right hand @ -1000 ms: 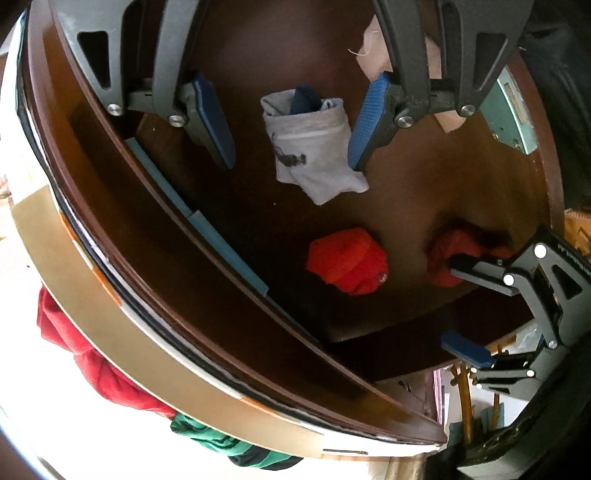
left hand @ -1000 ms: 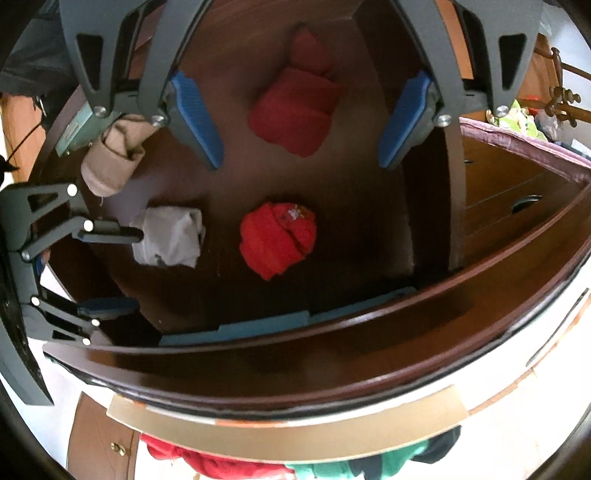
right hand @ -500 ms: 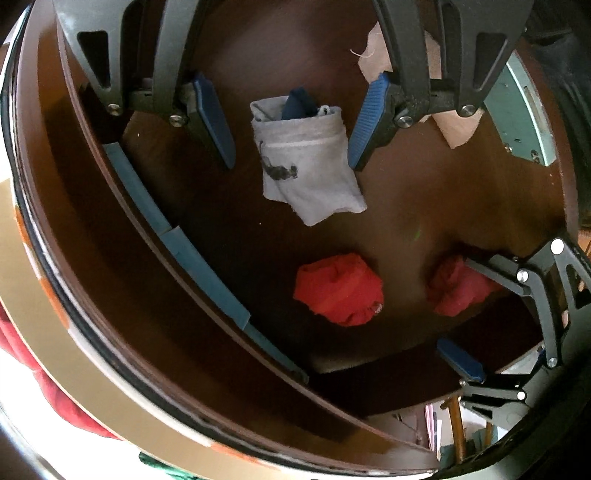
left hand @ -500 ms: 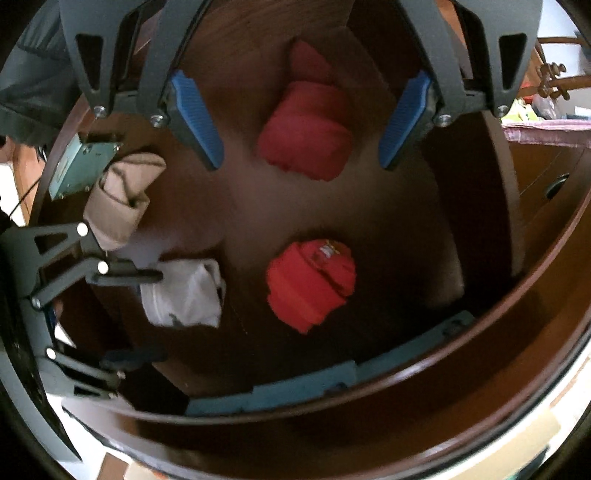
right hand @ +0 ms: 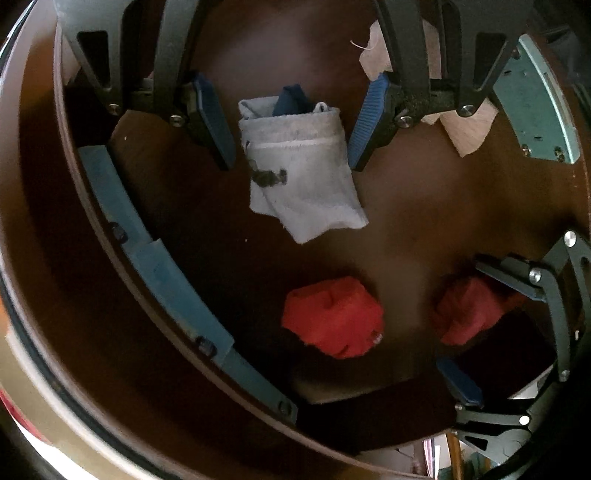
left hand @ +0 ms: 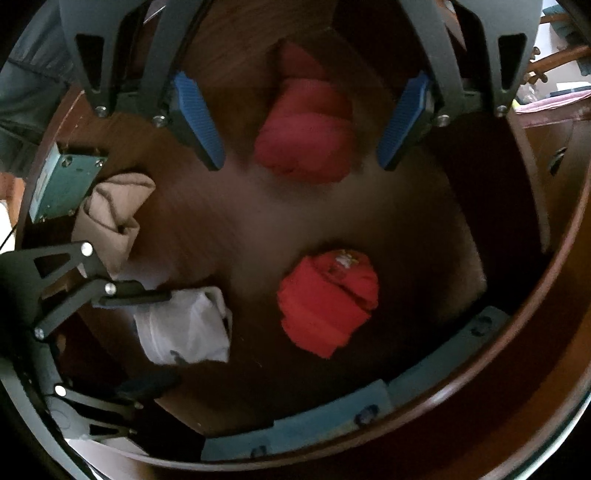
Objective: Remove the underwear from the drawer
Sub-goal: 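Grasp the red sock with the left tool while the right tool grasps the grey-white sock, then lift both held socks up out of the drawer toward the tray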
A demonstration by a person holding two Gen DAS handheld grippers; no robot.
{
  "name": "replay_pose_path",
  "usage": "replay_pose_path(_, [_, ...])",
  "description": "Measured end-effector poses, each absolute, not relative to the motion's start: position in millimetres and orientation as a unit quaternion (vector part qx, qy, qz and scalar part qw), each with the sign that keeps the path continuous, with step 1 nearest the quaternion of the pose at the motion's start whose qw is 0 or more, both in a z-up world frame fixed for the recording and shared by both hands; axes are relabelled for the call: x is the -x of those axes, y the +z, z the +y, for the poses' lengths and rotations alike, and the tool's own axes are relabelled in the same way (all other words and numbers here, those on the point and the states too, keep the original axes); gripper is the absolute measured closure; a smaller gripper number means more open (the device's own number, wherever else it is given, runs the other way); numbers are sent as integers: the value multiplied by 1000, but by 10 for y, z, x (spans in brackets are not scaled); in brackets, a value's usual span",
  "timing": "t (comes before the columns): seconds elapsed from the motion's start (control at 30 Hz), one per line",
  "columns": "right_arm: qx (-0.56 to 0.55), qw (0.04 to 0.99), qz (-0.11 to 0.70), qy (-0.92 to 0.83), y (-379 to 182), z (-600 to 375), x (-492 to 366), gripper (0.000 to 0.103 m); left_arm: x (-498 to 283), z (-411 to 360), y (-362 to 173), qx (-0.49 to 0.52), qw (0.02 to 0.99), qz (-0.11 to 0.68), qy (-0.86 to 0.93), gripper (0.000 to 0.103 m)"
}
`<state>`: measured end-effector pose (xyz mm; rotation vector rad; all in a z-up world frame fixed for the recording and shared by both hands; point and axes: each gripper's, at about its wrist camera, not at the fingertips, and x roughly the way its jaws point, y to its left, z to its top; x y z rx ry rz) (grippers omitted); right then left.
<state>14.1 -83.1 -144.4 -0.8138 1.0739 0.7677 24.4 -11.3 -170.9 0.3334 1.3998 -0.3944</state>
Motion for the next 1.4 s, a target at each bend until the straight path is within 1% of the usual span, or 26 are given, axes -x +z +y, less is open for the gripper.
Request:
replay_pose_path(0.13, [371, 705, 497, 343, -1524, -787, -191, 38, -303, -142, -1771, -143, 720, 652, -191, 22])
replay_pose_path(0.37, [362, 688, 523, 349, -1636, -732, -335, 38, -329, -188, -1845, -145, 708, 661, -200, 32])
replay_pose_path(0.53, [366, 679, 534, 347, -1679, -677, -386, 38, -356, -214, -1893, -148, 705, 665, -197, 34])
replay_pose_path(0.57, [365, 679, 534, 346, -1682, -671, -396, 40, -358, -222, -1897, -149, 705, 664, -197, 39])
replay_pose_path(0.6, [365, 680, 534, 346, -1683, -666, -399, 44, -390, -237, -1902, -152, 704, 664, -199, 44])
replay_pose_path(0.63, [363, 680, 533, 350, -1675, -703, -439, 54, -367, -126, -1897, -155, 703, 665, -200, 49])
replay_pose_path(0.7, [360, 681, 530, 354, -1663, -696, -428, 60, -384, -121, -1912, -153, 707, 661, -200, 50])
replay_pose_path(0.77, [361, 685, 525, 354, -1635, -694, -438, 66, -381, -110, -1901, -150, 712, 656, -202, 54])
replay_pose_path(0.87, [356, 696, 512, 355, -1577, -696, -452, 71, -382, -110, -1880, -146, 719, 648, -202, 57])
replay_pose_path(1.07, [337, 721, 489, 358, -1439, -720, -447, 75, -351, -11, -1804, -127, 743, 627, -197, 58])
replay_pose_path(1.23, [324, 734, 475, 361, -1336, -687, -416, 75, -363, 94, -1739, -98, 762, 611, -193, 59])
replay_pose_path(1.4, [313, 747, 462, 361, -1228, -781, -395, 75, -282, 198, -1694, -93, 776, 596, -184, 59])
